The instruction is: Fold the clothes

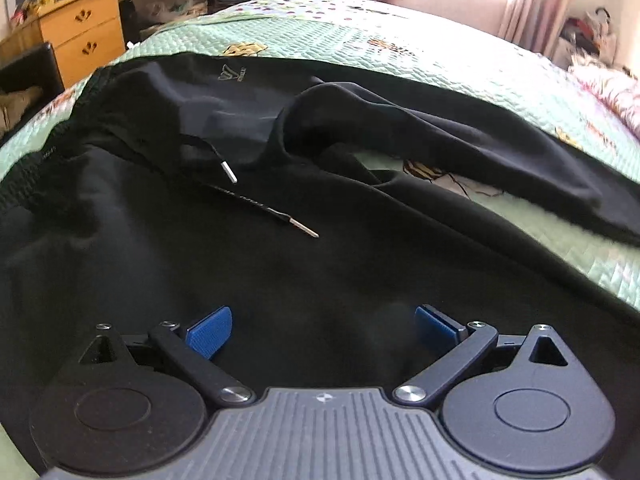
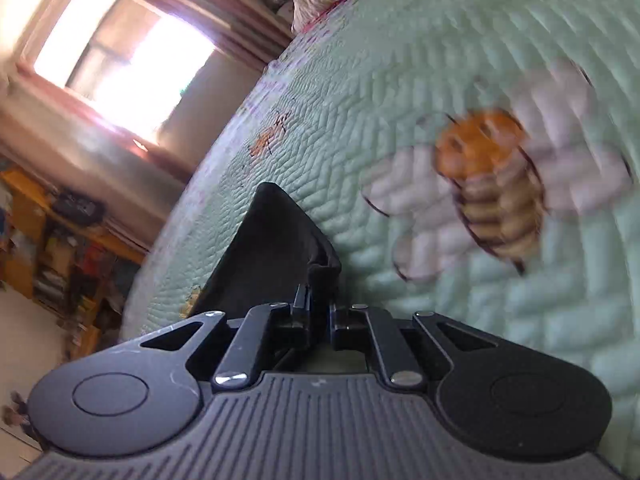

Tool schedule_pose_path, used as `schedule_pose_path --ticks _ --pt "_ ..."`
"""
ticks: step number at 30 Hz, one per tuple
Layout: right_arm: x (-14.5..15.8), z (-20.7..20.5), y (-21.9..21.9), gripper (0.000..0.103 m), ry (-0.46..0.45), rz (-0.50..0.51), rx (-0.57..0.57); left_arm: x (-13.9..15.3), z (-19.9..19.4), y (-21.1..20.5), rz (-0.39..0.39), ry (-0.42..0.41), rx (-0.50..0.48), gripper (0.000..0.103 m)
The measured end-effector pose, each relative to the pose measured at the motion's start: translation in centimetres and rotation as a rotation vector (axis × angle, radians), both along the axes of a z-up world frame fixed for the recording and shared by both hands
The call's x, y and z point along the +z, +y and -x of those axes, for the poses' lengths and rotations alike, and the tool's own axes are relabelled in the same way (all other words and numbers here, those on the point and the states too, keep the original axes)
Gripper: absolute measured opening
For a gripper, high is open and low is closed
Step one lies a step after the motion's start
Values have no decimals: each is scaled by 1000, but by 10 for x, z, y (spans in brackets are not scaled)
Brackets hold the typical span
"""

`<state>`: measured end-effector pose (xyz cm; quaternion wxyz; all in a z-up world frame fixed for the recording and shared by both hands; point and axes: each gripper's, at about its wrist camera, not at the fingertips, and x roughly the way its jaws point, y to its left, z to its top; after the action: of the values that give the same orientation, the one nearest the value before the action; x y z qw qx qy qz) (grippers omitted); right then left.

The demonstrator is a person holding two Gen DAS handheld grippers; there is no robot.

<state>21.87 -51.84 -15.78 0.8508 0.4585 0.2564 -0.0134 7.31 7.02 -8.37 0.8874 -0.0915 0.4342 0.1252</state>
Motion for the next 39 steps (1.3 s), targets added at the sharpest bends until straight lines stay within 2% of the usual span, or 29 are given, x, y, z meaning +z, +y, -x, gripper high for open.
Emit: schedule_pose_path --ticks 4,8,11,13,14,15,17,18,19,20,22,23,25,27,30,31,34,35,37,38,39 --pt "5 0 0 10 -1 -6 -17 2 -2 -7 -5 1 -9 98" --pt "8 -1 3 12 19 30 -33 1 -3 -11 -21 12 -5 98" --pt "8 7 2 22 18 39 -81 7 -1 -16 -91 -5 -1 98" --pt "16 26 0 27 23 44 -214 13 1 -21 -143 -33 -5 98" --pt "21 37 1 38 18 48 -288 18 2 -24 -163 -56 -17 98" --pt "27 49 8 45 -26 33 -326 23 1 -28 -163 -80 -38 98" --pt "38 58 37 51 -145 -4 -246 31 -1 -34 -148 -128 -83 92" --pt "44 61 52 56 -201 -21 -196 34 -5 -37 -124 -149 -106 85" --pt "48 54 73 59 -230 -31 -80 37 -9 -40 -100 -169 -128 76" --pt "51 43 99 62 -246 -52 69 39 -14 -41 -73 -177 -141 71" --pt "50 16 147 62 -235 -142 338 41 -30 -40 -29 -175 -157 42" --pt "46 7 167 62 -228 -203 425 43 -38 -39 -27 -171 -154 37" --pt "40 -8 194 63 -230 -276 506 46 -57 -32 -63 -167 -115 21" --pt "28 -26 209 72 -245 -282 563 50 -77 -24 -99 -165 -75 14" --pt "-11 -38 212 72 -308 -337 649 59 -108 -10 -155 -179 -30 15" --pt "-25 -38 211 72 -319 -387 675 61 -118 -9 -186 -182 -40 21" --pt "-35 -57 194 74 -370 -563 708 65 -148 -7 -295 -184 -74 41" --pt "-34 -60 192 80 -392 -567 711 64 -161 -9 -359 -188 -117 46" --pt "-33 -64 191 83 -394 -575 727 56 -177 -18 -491 -209 -272 77" --pt "-34 -66 192 83 -379 -579 739 49 -185 -22 -559 -218 -339 81" --pt "-33 -67 194 83 -366 -580 750 41 -192 -25 -594 -213 -399 79"
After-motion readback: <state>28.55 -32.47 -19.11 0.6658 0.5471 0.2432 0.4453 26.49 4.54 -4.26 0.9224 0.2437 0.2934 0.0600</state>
